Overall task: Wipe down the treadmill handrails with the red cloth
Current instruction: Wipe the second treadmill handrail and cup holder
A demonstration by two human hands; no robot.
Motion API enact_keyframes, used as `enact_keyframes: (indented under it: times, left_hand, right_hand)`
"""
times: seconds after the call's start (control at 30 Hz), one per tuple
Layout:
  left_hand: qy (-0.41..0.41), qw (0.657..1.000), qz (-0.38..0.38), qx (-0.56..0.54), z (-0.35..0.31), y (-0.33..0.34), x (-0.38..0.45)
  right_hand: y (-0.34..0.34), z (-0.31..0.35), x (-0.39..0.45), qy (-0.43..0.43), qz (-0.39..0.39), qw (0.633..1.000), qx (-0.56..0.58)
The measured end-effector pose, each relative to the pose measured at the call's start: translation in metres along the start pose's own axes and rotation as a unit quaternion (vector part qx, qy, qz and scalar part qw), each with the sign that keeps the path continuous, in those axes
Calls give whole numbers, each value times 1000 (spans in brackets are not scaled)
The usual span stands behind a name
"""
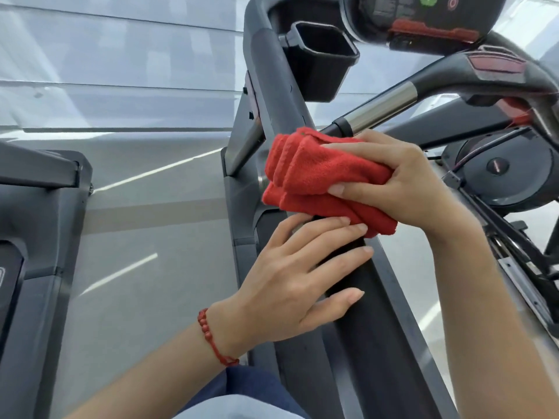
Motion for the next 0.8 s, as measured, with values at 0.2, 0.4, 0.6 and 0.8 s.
enact_keyframes:
  times: [0.2, 0.4, 0.6, 0.8]
  left_hand:
    - [-29, 999, 8, 18, 25, 1, 8]
    - [-26, 1000, 10, -2, 33, 3, 10]
    - [-29, 1000, 1, -4, 54, 1, 24]
    - [-32, 999, 8, -3, 77, 5, 31]
  right_hand:
    - [14, -8, 35, 24, -36, 999, 3]
    - [15, -16, 38, 12, -38, 999, 11]
    - [18, -22, 61, 26, -45, 999, 15]
    - [22, -30, 76, 34, -56, 998, -3]
Point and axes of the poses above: each hand's wrist, its own x-axis towards the middle knuckle, its own y-axis out of the palm, z = x × y, the point moved 1 cm from there along x, towards the middle knuckle, and after that the axes turned 12 degrees about -z, right-handed, at the moved point
